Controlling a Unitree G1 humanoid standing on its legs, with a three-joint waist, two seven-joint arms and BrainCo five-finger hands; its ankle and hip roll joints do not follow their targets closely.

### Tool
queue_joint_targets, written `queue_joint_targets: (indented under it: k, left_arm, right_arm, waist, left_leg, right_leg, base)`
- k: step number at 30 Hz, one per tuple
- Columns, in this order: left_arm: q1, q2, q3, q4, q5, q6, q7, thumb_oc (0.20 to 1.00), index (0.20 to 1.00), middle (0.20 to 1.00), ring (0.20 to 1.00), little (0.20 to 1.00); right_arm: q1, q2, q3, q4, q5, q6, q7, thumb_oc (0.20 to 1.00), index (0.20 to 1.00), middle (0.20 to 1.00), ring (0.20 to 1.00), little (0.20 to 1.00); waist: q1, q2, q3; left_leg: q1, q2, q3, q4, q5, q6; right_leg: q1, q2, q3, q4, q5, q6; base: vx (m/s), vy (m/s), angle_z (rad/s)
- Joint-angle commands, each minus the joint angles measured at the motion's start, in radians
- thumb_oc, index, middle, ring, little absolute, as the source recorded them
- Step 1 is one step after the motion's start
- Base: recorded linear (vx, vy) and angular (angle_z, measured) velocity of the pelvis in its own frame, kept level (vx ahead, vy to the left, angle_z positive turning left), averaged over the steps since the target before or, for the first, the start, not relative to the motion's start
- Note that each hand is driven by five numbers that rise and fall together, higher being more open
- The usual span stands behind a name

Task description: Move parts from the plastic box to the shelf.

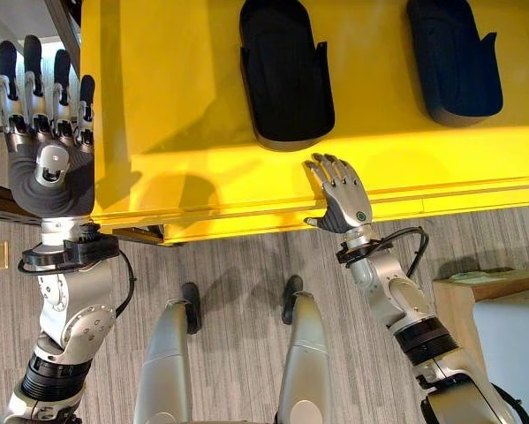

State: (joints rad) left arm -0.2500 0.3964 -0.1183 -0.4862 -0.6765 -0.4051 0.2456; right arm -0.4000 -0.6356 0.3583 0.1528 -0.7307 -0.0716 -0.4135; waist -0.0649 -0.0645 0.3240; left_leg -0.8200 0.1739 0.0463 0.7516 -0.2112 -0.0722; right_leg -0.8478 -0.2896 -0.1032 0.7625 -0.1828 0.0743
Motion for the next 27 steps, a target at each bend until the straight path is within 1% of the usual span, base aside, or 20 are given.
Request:
queue_joint_targets:
  k: [1,10,14,27]
  left_arm:
    - [-0.018,-0.006,0.006,-0.04,0.024,-0.054,-0.014,1.0,1.0,1.0,1.0,1.0]
    - [-0.016,-0.01,0.003,-0.04,0.018,-0.053,-0.011,1.0,1.0,1.0,1.0,1.0]
    - [-0.018,-0.006,0.002,-0.042,0.015,-0.054,-0.008,1.0,1.0,1.0,1.0,1.0]
    - [-0.015,-0.003,0.007,-0.043,0.01,-0.058,-0.007,1.0,1.0,1.0,1.0,1.0]
  right_arm:
    - [-0.052,0.033,0.06,-0.006,0.014,-0.048,0.016,1.0,1.0,1.0,1.0,1.0]
    - [-0.089,0.057,0.09,0.002,0.023,-0.048,0.017,1.0,1.0,1.0,1.0,1.0]
    - [-0.127,0.068,0.097,0.011,0.025,-0.036,0.008,1.0,1.0,1.0,1.0,1.0]
    - [-0.187,0.069,0.063,0.073,0.034,0.007,-0.038,1.0,1.0,1.0,1.0,1.0]
  waist:
    - [0.019,0.012,0.007]
    - [0.024,0.014,0.008]
    - [0.03,0.014,0.009]
    - [0.04,0.014,0.014]
  left_leg:
    - [0.039,0.06,-0.099,-0.066,-0.01,-0.063]
    - [0.032,0.057,-0.099,-0.062,-0.009,-0.061]
    - [0.033,0.057,-0.099,-0.063,-0.009,-0.06]
    - [0.023,0.049,-0.102,-0.055,-0.01,-0.056]
  right_leg:
    - [0.053,-0.053,0.04,-0.083,0.058,0.079]
    - [0.048,-0.054,0.041,-0.078,0.058,0.078]
    - [0.051,-0.054,0.041,-0.08,0.058,0.077]
    - [0.044,-0.056,0.04,-0.073,0.057,0.074]
  base:
    - [0.0,0.0,0.0]
    - [0.0,0.0,0.0]
    - [0.0,0.0,0.0]
    - [0.0,0.0,0.0]
